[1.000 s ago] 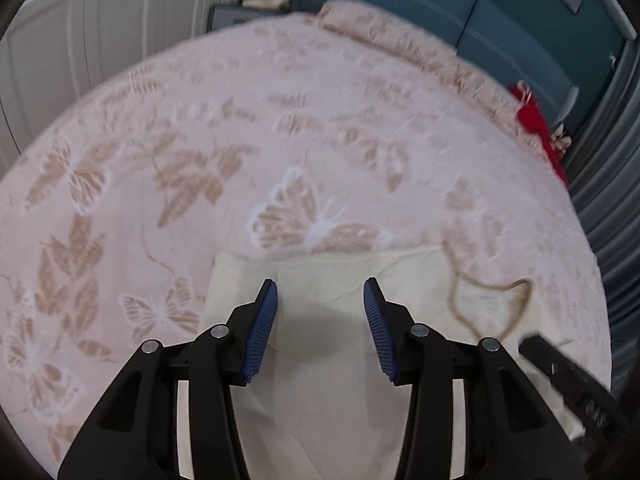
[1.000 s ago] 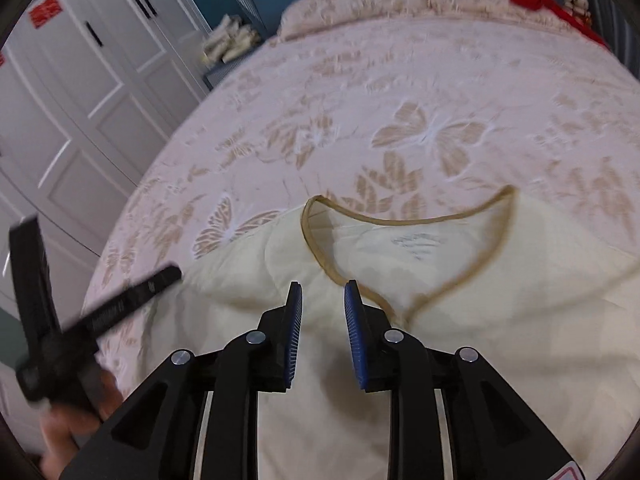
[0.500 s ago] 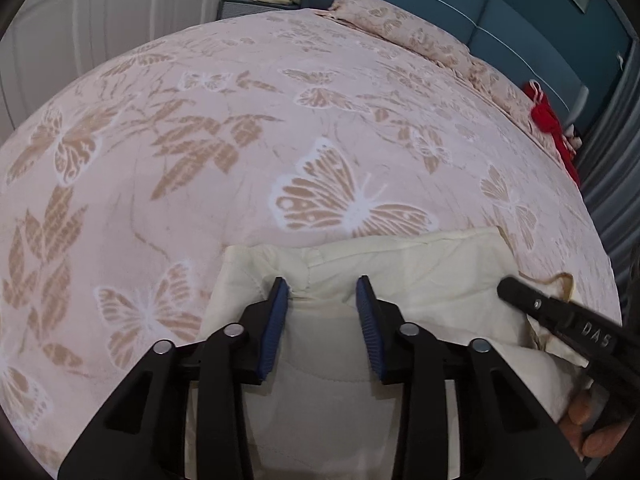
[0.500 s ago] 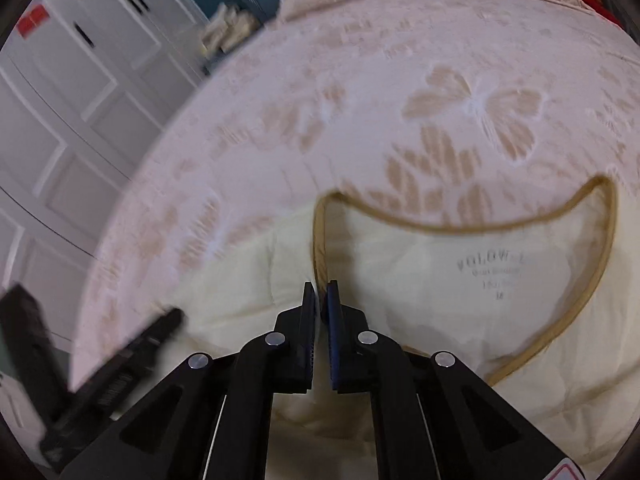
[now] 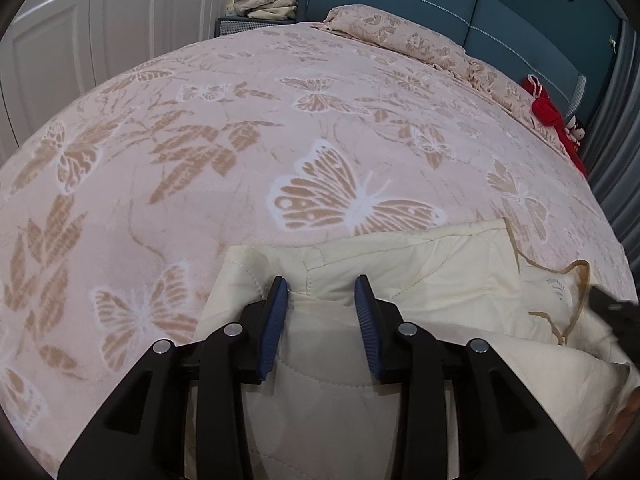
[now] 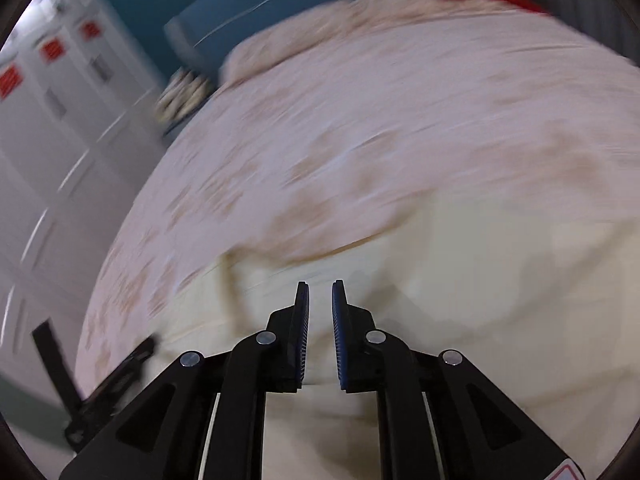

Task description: Fold large clothes

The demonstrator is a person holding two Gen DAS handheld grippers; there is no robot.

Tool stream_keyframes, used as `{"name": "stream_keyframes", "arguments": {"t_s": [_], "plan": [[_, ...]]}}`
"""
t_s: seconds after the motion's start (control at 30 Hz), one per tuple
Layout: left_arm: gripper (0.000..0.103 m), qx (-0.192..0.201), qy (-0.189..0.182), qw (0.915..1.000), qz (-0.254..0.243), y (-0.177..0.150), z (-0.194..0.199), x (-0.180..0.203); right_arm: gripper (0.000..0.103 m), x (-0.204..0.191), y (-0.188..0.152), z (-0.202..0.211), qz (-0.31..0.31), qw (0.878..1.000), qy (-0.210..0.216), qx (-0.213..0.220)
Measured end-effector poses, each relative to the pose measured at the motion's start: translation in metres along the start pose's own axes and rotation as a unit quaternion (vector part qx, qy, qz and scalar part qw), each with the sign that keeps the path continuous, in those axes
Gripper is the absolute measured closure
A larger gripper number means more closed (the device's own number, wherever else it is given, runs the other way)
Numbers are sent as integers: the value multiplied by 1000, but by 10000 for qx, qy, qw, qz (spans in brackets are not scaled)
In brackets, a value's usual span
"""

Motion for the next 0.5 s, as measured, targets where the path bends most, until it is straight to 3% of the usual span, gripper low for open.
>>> {"name": "stream_keyframes", "arguments": {"t_s": [0.07,0.13,0.17,0.27,0.3,0.33,0.43,0.5], "plan": [[68,41,49,10000,-49,5,13,14,86,41,9,2,-150,9988,-458,19],[67,209,-543,9983,6,11,29,44,86,74,15,-4,-341,9964,-778,-79],[61,173,-908,9957,-13,16,32,70,86,90,16,-9,-468,9950,-872,-165],[48,-348,-1826,9825,-99,22,14,135,93,111,11,-20,-549,9944,-830,-352],[48,-693,-2153,9740,-161,20,-3,163,93,111,10,-21,-482,9950,-797,-367],[48,-863,-2222,9709,-241,17,-13,178,93,109,8,-22,-422,9954,-777,-367],[49,-1265,-1926,9701,-766,1,-54,227,95,113,1,-25,-243,9966,-704,-350],[56,-1504,-1655,9705,-900,-9,-77,238,99,120,-4,-29,-295,9974,-573,-320]]}}
Point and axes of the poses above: each gripper's, at about its wrist camera, not at the fingertips, and z roughly against the way its jaws point, x to its right, y to its top, the point moved 1 cm from there along -z, roughly the way its jaws point, and after that the axes turned 11 degrees about -y, right-handed, at the moved point
